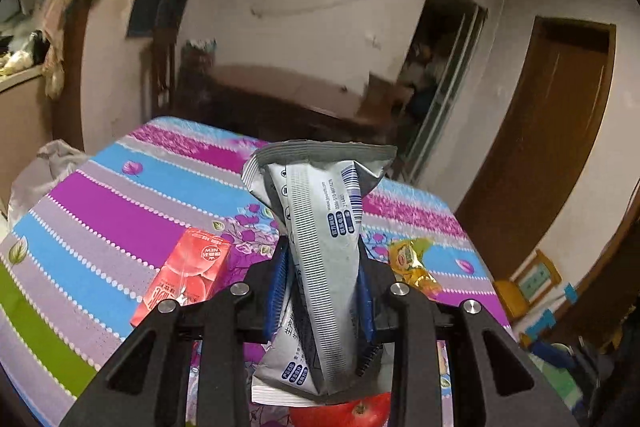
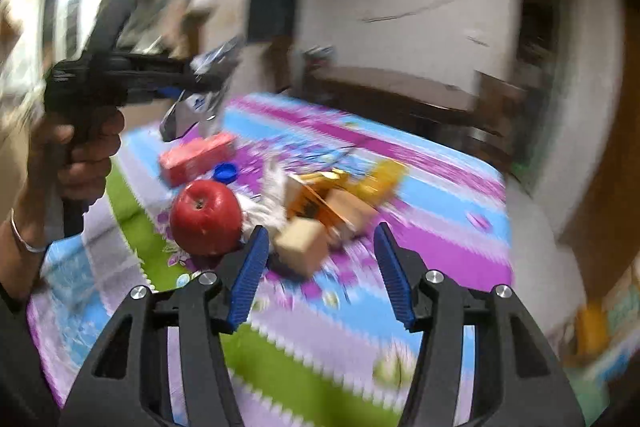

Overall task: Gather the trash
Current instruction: 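Grasp the white snack wrapper with the left tool while the right tool grasps the orange paper cup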

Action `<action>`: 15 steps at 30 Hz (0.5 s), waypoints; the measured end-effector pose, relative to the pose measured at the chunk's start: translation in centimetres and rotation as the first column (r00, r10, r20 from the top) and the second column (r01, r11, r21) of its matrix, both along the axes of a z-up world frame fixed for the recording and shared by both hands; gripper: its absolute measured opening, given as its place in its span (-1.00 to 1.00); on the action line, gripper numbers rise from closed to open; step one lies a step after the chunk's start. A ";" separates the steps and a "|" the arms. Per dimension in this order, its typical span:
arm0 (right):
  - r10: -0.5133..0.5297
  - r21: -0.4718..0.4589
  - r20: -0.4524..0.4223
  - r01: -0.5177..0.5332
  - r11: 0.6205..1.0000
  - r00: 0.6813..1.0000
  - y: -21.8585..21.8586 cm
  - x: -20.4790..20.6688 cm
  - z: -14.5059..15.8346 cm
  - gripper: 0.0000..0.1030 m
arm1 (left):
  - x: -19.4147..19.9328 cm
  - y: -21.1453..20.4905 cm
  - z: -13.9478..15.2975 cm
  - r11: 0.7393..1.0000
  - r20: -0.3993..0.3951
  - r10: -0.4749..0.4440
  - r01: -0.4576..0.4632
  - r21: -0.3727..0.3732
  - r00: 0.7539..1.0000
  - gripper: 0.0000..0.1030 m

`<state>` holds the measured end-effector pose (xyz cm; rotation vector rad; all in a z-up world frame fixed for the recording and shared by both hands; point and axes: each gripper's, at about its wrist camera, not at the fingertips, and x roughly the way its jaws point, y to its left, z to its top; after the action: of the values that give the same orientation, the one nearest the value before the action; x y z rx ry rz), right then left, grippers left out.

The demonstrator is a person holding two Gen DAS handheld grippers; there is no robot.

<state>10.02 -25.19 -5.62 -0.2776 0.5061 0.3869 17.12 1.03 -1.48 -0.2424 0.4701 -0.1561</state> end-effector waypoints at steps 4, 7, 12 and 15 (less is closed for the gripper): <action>0.075 -0.158 -0.117 -0.094 0.983 0.990 2.3 6.9 -0.9 -0.48 | -1.1 -0.8 -0.3 0.998 0.056 0.035 -0.037 0.042 0.998 -0.38; 0.134 -0.221 -0.198 -0.177 0.959 0.971 3.5 10.1 -1.8 -0.64 | -1.0 -0.6 -0.6 0.999 0.042 0.043 -0.044 0.027 0.998 -0.38; 0.215 -0.311 -0.259 -0.292 0.904 0.942 5.6 11.8 -3.1 -0.64 | -0.1 0.6 -1.1 0.997 0.003 0.074 -0.074 -0.012 0.997 -0.38; 0.214 -0.322 -0.293 -0.307 0.896 0.932 6.0 12.8 -4.0 -0.72 | 0.2 1.2 -1.2 0.996 -0.008 0.090 -0.090 -0.027 0.996 -0.38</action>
<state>22.78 -19.20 -9.64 -0.6676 0.7957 0.5982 17.31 2.25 -2.72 -0.2904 0.4630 -0.0740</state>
